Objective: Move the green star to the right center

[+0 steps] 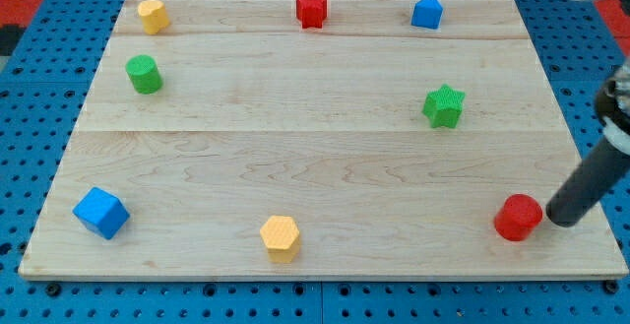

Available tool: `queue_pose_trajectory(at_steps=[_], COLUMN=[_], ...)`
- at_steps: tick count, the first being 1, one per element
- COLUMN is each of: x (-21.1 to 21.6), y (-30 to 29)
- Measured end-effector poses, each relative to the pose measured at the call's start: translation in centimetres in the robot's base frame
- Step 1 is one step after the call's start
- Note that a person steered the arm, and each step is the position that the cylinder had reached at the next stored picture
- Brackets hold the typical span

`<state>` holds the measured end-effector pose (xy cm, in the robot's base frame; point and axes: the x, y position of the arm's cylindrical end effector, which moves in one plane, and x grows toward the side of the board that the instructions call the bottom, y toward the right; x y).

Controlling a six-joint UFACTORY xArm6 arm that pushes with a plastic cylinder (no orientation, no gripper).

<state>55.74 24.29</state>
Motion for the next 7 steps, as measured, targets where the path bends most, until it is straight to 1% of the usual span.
queue_pose_trajectory(at_steps=[1, 2, 3, 4, 5, 6, 7], x=[-1.6, -6.4, -10.2, -10.9, -12.4, -15.4, -15.5], y=[0.4, -1.1, -6.4, -11.2, -12.7, -12.7, -9.5])
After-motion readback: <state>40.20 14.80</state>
